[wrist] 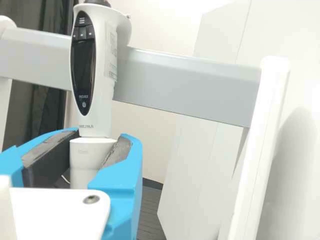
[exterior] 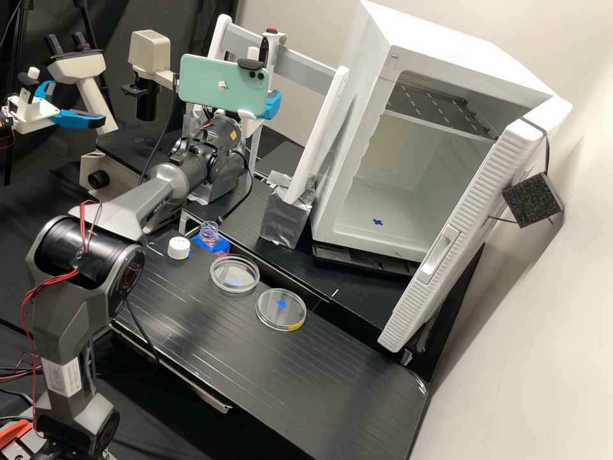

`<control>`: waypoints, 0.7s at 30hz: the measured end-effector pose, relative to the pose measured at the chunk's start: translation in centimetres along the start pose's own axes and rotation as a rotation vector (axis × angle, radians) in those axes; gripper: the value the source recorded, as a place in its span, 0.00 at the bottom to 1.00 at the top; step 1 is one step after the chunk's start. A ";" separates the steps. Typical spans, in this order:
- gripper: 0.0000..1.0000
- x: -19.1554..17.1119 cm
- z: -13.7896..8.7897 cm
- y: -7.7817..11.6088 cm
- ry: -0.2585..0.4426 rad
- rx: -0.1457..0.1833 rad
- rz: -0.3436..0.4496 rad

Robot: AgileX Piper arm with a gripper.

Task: Use the pipette

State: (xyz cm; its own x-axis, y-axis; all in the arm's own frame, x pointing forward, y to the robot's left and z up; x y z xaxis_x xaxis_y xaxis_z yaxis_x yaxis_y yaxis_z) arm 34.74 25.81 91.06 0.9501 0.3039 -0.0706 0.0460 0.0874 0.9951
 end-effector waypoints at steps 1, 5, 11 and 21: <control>0.00 -0.2 -0.1 0.2 0.002 0.022 0.005; 0.00 -1.3 -0.2 1.3 0.017 0.074 0.036; 0.00 -3.5 -0.5 3.2 0.098 0.126 0.132; 0.00 -7.9 0.1 1.8 0.153 0.126 0.190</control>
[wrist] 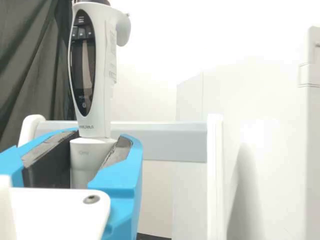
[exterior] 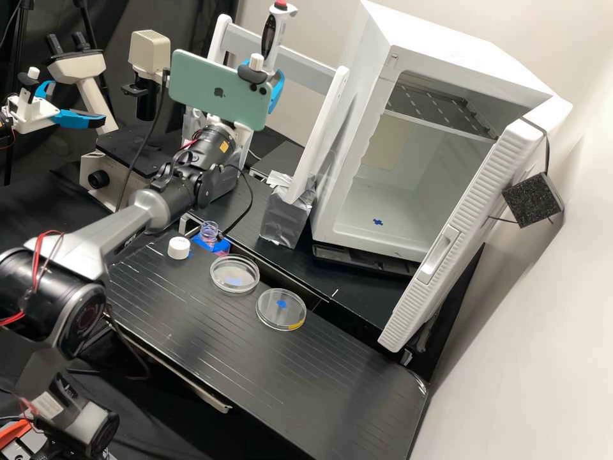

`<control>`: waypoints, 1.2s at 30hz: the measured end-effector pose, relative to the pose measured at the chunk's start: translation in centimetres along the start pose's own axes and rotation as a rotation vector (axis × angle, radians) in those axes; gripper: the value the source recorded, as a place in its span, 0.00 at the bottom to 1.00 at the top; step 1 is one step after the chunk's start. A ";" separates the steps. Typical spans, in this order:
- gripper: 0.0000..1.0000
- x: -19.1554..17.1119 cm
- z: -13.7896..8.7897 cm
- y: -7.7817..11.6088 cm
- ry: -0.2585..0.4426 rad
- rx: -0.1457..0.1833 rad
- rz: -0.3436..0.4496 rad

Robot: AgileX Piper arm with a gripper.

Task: Use the pipette

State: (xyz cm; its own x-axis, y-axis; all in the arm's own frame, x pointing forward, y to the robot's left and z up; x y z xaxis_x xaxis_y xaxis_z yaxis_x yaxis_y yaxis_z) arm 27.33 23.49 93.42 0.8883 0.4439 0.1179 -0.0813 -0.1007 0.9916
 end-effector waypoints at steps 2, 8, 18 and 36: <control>0.00 -0.9 0.0 -0.7 0.000 -0.011 0.012; 0.00 -2.9 0.8 -3.1 -0.020 -0.040 0.011; 0.00 -4.6 2.9 -4.9 -0.092 -0.038 0.020; 0.00 -4.4 3.1 -6.4 -0.110 -0.002 0.019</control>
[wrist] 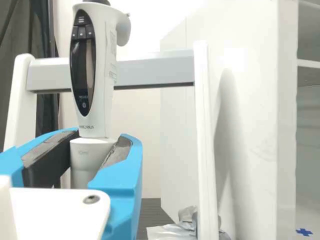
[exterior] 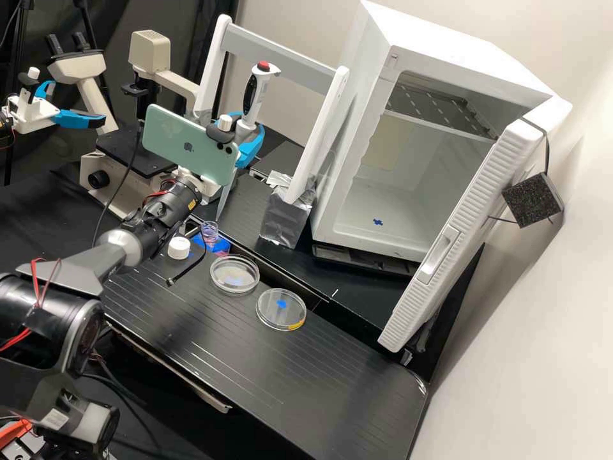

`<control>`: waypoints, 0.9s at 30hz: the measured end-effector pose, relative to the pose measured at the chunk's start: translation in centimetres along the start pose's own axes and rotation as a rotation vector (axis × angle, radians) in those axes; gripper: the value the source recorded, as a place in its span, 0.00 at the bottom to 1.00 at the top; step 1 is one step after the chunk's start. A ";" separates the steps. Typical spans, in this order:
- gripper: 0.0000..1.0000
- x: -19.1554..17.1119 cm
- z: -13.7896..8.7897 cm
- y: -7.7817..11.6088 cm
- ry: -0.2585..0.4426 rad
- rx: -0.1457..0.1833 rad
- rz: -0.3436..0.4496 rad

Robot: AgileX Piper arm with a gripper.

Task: Use the pipette

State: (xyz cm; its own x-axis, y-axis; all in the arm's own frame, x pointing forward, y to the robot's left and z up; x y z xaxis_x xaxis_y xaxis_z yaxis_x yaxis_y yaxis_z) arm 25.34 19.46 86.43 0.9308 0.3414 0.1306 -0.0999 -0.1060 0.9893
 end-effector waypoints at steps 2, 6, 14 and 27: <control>0.00 0.1 0.2 -0.3 -0.008 -0.009 -0.009; 0.00 0.4 0.7 -0.9 -0.024 -0.022 -0.021; 0.00 0.4 1.6 -1.8 -0.044 -0.033 -0.036; 0.00 -2.2 3.3 -3.3 -0.069 0.026 0.014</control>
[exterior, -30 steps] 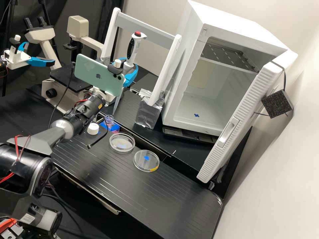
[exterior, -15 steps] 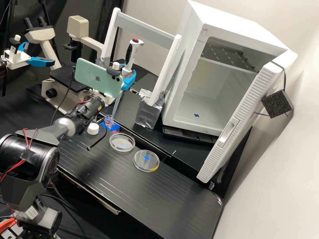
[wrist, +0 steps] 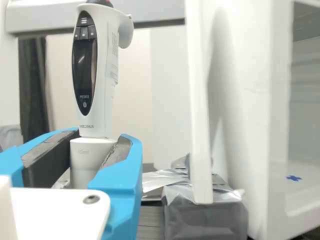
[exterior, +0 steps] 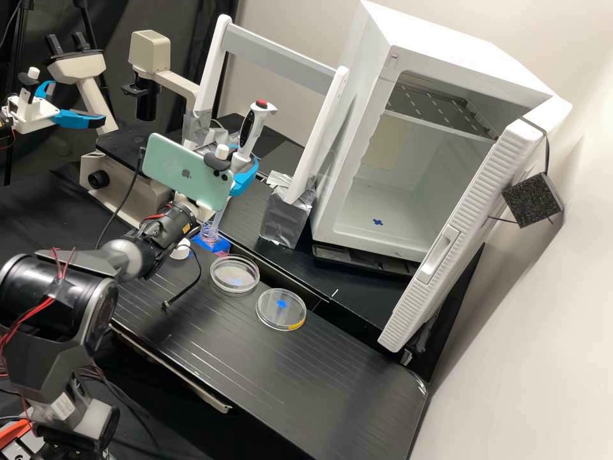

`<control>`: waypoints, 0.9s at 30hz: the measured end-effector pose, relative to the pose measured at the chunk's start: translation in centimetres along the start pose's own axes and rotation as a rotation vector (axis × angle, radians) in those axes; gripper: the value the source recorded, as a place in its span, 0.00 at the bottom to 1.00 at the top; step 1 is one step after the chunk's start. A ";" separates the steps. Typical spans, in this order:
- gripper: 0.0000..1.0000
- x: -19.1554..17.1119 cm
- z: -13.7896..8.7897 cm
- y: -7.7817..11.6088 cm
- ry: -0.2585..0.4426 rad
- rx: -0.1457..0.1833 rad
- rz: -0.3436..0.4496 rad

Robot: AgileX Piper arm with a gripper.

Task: Use the pipette

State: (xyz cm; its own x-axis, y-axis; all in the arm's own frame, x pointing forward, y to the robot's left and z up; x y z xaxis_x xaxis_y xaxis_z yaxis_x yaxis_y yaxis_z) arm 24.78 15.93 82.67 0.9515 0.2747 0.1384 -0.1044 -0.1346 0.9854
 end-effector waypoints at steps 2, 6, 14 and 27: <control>0.00 -0.5 0.0 -0.4 0.004 0.027 0.042; 0.00 -0.9 -0.2 -1.1 0.000 0.042 0.078; 0.00 -1.1 0.8 -3.5 -0.039 -0.047 0.006; 0.00 -1.4 3.0 -5.6 -0.138 -0.091 -0.057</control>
State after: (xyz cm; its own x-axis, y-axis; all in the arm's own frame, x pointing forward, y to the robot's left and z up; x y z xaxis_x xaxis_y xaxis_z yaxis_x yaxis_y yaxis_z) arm 24.87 13.44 76.67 0.9867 0.1451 0.0732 -0.0689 -0.0344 0.9970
